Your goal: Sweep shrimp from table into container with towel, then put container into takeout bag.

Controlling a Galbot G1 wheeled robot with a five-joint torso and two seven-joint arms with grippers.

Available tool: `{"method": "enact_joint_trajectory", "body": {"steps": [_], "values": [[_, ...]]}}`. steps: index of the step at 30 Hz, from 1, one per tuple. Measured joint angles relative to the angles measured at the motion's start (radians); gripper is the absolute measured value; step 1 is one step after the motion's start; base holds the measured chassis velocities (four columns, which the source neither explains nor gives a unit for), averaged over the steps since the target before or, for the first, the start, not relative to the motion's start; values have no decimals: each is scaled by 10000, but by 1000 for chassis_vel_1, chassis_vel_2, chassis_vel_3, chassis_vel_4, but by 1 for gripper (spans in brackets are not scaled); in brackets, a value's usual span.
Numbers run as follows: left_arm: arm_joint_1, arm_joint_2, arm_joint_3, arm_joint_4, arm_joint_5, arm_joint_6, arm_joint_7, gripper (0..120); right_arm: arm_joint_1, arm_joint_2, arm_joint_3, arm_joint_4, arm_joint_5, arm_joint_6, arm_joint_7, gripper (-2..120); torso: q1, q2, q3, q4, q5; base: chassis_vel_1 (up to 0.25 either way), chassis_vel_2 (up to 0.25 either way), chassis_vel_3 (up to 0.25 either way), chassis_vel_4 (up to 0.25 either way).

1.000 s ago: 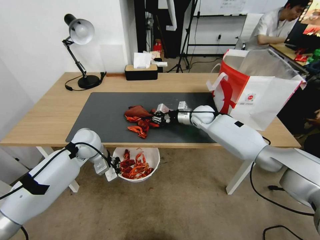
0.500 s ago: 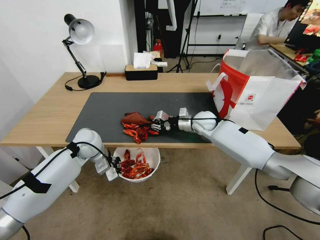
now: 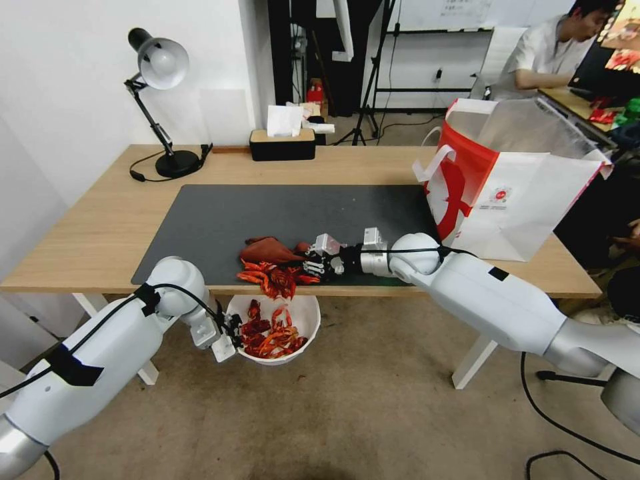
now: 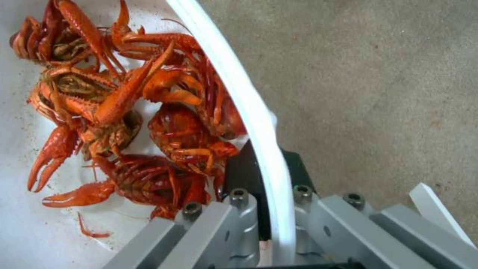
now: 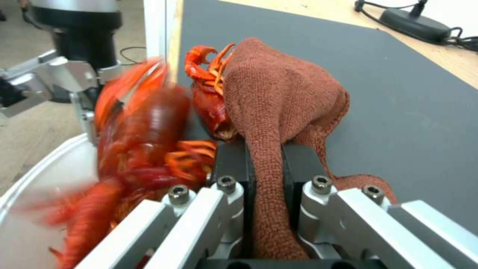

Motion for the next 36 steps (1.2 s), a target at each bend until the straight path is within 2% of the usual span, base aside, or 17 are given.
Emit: {"method": "enact_joint_trajectory", "body": {"steps": [23,36], "values": [[24,41,37,-58,-34,29,1,0,-1211,-1289,63,2197,-164,-26,34,7,-1,0,-1,-1,-1,0,0,0,0],[131,35,-1,-164,-60,101,0,0,-2224,-1807,854,3450,-52,-231,89,7,1,0,-1,-2,0,0,0,0,0]]}}
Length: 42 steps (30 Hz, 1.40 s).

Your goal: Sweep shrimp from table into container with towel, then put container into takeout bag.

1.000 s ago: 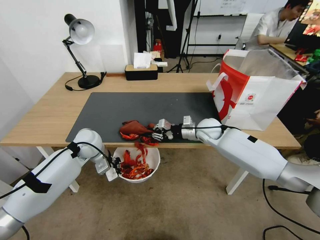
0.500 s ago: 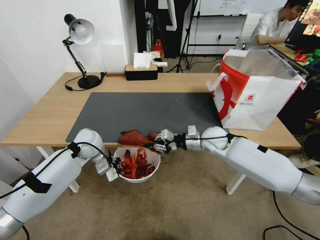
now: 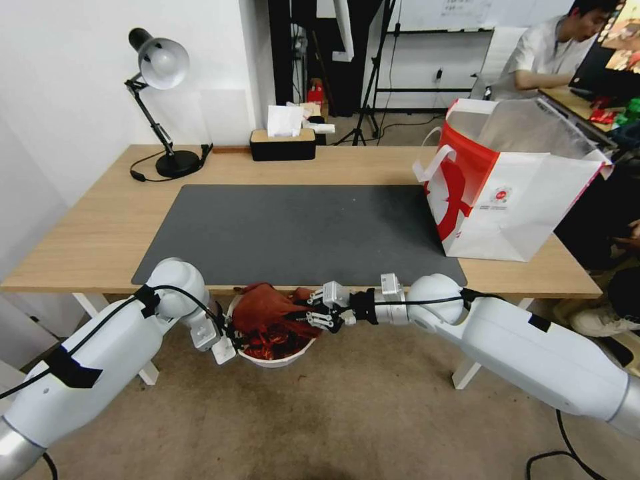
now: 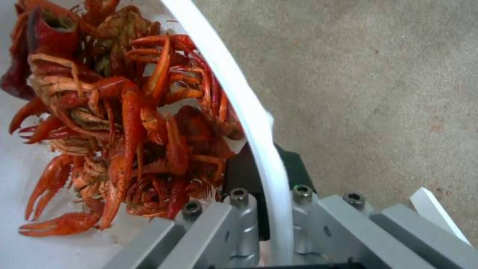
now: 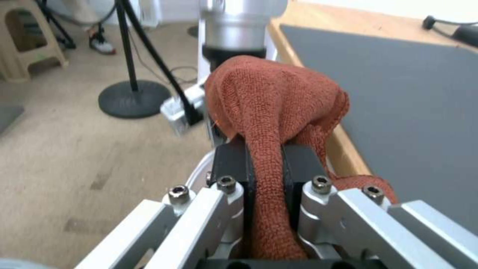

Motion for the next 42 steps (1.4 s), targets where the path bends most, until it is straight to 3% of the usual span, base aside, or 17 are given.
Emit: {"method": "enact_joint_trajectory", "body": {"steps": [7,9,10,11,12,15,16,18,19,21,24,29,36,41,42], "values": [[59,60,-36,-89,15,48,-1,0,-401,-212,1112,577,1399,-145,944,7,-1,0,0,1,1,0,0,0,0],[118,49,-38,-115,22,49,-1,0,-666,-250,1567,1095,2470,-279,3485,7,0,0,0,1,1,0,0,0,0],[118,49,-38,-115,22,49,-1,0,-666,-250,1567,1095,2470,-279,3485,7,0,0,0,1,1,0,0,0,0],[142,38,-39,-127,23,49,-3,0,-801,-223,1739,1394,2797,-486,4918,7,0,0,0,1,-2,0,0,0,0],[142,38,-39,-127,23,49,-3,0,-801,-223,1739,1394,2797,-486,4918,7,0,0,0,1,-2,0,0,0,0],[165,28,-44,-136,22,49,-13,0,-1071,-16,2384,1916,3777,-1731,9648,7,-1,0,0,3,-1,0,0,0,0],[165,28,-44,-136,22,49,-13,0,-1071,-16,2384,1916,3777,-1731,9648,7,-1,0,0,3,-1,0,0,0,0],[170,17,-45,-142,21,49,-23,0,-1109,68,2531,1846,4286,-2068,11501,7,-1,0,0,0,1,0,0,0,0],[170,17,-45,-142,21,49,-23,0,-1109,68,2531,1846,4286,-2068,11501,7,-1,0,0,0,1,0,0,0,0],[189,0,-27,-159,19,49,-30,0,-1117,335,2630,1592,5097,-2328,13525,7,-1,-2,0,-3,1,0,0,0,0],[222,-6,-19,-160,17,49,-31,0,-1156,607,2696,1397,5705,-2238,14176,16,0,-3,0,4,1,0,0,0,0],[238,-3,10,-183,12,50,-31,0,-1269,657,2773,1437,6000,-1874,14238,29,-1,-3,0,3,0,0,0,0,0],[240,42,23,-258,-20,62,-2,0,-1177,530,2735,1631,5953,-2607,14957,57,0,-3,0,0,0,0,0,0,0],[255,90,16,-259,-34,63,3,0,-1182,526,2711,1720,5947,-2879,15234,67,-1,-2,0,1,0,0,0,0,0],[263,97,16,-259,-38,64,6,0,-1176,526,2703,1738,5963,-3007,15388,76,-1,-1,0,3,1,0,0,0,0]]}}
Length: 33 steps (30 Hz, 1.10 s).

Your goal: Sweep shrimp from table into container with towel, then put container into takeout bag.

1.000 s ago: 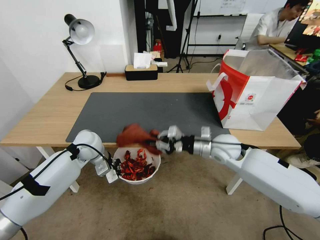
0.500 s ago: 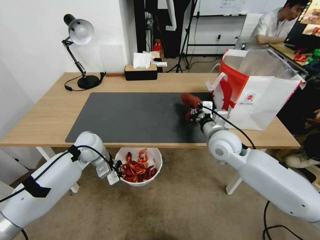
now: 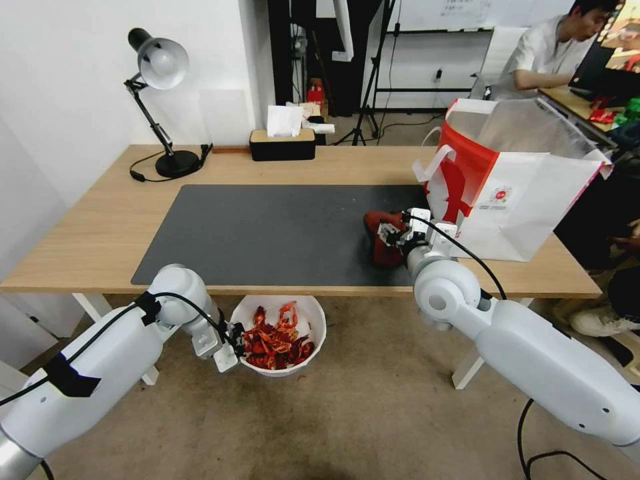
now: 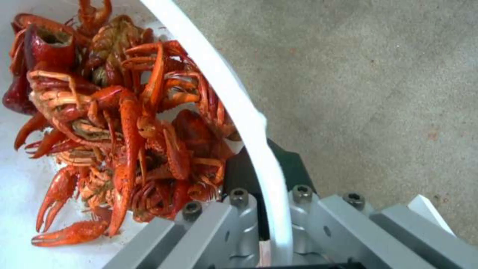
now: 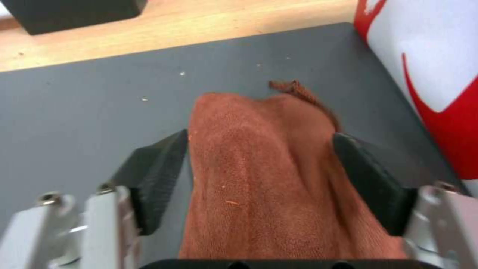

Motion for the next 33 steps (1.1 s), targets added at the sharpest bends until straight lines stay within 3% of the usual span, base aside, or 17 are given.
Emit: {"method": "enact_joint_trajectory", "body": {"steps": [6,11,12,13,14,15,16,18,19,20,21,22,26,33], "values": [[7,-43,5,1,-3,11,6,0,18,-105,41,56,61,-115,109,96,1,0,1,-1,-1,0,0,0,0],[6,-53,5,1,-8,18,7,0,-263,-219,171,378,-362,467,-369,100,0,0,0,-1,-1,0,0,0,0],[11,-52,0,1,-11,18,6,0,-495,-248,318,454,-857,886,-786,100,0,1,-1,2,-3,0,0,0,0],[41,-52,-17,2,-10,18,4,0,-1049,-306,655,420,-1960,1767,-1918,100,0,0,0,-1,0,0,0,0,0],[41,-52,-17,2,-10,18,4,0,-1049,-306,655,420,-1960,1767,-1918,100,0,0,0,-1,0,0,0,0,0],[76,-56,-34,1,-11,18,-1,0,-1729,-351,1105,369,-2929,2810,-3095,100,0,0,0,-1,1,0,0,0,0],[76,-56,-34,1,-11,18,-1,0,-1729,-351,1105,369,-2929,2810,-3095,100,0,0,0,-1,1,0,0,0,0],[153,-58,-48,-34,-17,18,-8,0,-3977,-309,2521,892,-4868,4583,-4773,100,0,1,-1,-2,-1,0,0,0,0],[153,-58,-48,-34,-17,18,-8,0,-3977,-309,2521,892,-4868,4583,-4773,100,0,1,-1,-2,-1,0,0,0,0],[182,-58,-58,-34,-33,18,-11,0,-4732,-261,2983,1045,-5624,5087,-5157,100,0,1,-1,-2,-3,0,0,0,0],[259,-52,-76,-43,-126,19,-13,0,-6421,-53,3907,1327,-7049,6245,-5644,100,-1,3,-1,-6,2,0,0,0,0],[259,-52,-76,-43,-126,19,-13,0,-6421,-53,3907,1327,-7049,6245,-5644,100,-1,3,-1,-6,2,0,0,0,0],[372,-98,-110,-105,-128,19,-16,0,-8173,456,4716,1328,-8772,7636,-5421,100,-2,3,-2,0,-1,0,0,0,0],[463,-88,-228,-168,-144,12,-69,0,-10283,1224,5074,1329,-9138,7832,-4383,100,-2,3,-2,-3,0,0,0,0,0]]}}
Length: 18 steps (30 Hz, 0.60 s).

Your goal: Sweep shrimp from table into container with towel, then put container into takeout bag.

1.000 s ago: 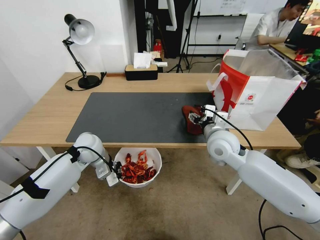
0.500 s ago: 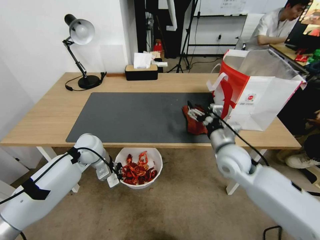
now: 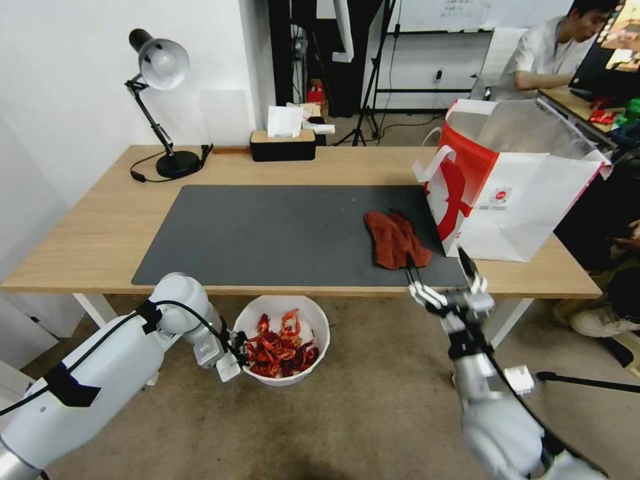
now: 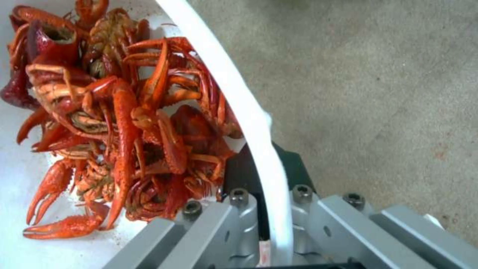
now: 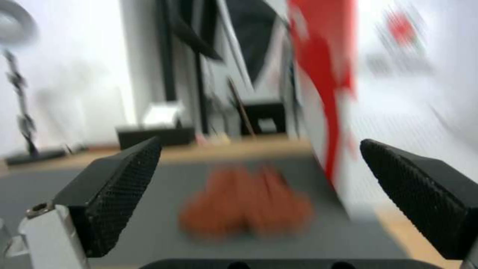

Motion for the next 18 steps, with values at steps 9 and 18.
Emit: {"method": "enact_joint_trajectory", "body": {"steps": [9,18], "values": [[207,20,-254,-76,50,-168,-57,0,-1085,242,-217,-173,1171,33,-195,100,0,-1,2,2,-1,0,0,0,0],[1259,413,-888,-1098,203,-264,-360,0,-1080,230,-393,-220,1532,35,-423,100,0,-3,2,2,-2,0,0,0,0]]}}
